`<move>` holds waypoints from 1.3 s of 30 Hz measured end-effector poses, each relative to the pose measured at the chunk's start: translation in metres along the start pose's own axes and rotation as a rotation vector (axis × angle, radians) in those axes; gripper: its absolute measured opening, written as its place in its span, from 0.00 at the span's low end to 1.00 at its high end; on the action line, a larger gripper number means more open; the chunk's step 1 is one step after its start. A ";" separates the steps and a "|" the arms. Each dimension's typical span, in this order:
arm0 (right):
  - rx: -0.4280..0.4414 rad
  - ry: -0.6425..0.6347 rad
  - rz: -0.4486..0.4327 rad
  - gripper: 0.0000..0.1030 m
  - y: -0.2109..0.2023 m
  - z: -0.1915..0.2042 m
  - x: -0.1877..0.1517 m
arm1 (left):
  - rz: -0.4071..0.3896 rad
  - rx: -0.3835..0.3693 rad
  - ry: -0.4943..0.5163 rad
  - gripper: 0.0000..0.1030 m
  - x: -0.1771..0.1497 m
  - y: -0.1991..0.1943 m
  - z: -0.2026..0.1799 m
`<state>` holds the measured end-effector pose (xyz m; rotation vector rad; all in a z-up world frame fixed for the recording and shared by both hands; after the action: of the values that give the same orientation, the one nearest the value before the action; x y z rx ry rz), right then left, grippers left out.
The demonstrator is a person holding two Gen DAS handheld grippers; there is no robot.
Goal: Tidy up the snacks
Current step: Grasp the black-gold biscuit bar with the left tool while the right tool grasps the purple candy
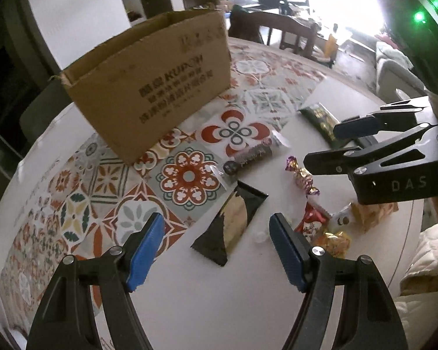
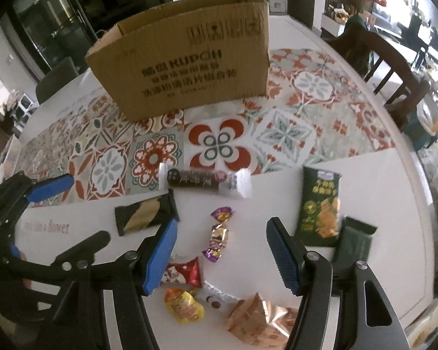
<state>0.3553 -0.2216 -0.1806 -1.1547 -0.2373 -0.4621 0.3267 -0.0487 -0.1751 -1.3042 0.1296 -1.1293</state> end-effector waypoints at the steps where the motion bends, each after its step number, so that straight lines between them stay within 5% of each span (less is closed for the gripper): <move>1: -0.001 0.008 0.003 0.63 0.003 -0.001 -0.002 | 0.001 -0.005 0.008 0.71 -0.001 0.003 -0.001; 19: -0.009 0.092 0.072 0.57 0.036 -0.013 -0.010 | 0.045 -0.137 0.076 0.63 -0.007 0.051 -0.021; 31: -0.004 0.108 0.108 0.41 0.048 -0.013 -0.011 | 0.072 -0.174 0.058 0.54 -0.009 0.067 -0.026; 35: -0.004 0.115 0.119 0.40 0.051 -0.013 -0.012 | 0.068 -0.167 0.047 0.43 -0.009 0.066 -0.025; 39: 0.000 0.110 0.121 0.29 0.054 -0.013 -0.012 | 0.074 -0.161 0.039 0.37 -0.008 0.066 -0.026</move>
<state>0.3693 -0.2129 -0.2346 -1.1326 -0.0710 -0.4173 0.3438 -0.0704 -0.2405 -1.4086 0.3003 -1.0990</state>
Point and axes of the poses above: each gripper's, at about its wrist camera, not at the fingertips, and y roughly the way its jaws point, z to its left, x to its top, the point moved 4 cm from there along y, roughly the way its jaws point, and after that the axes turned 15 degrees about x, right-handed, at the moved point
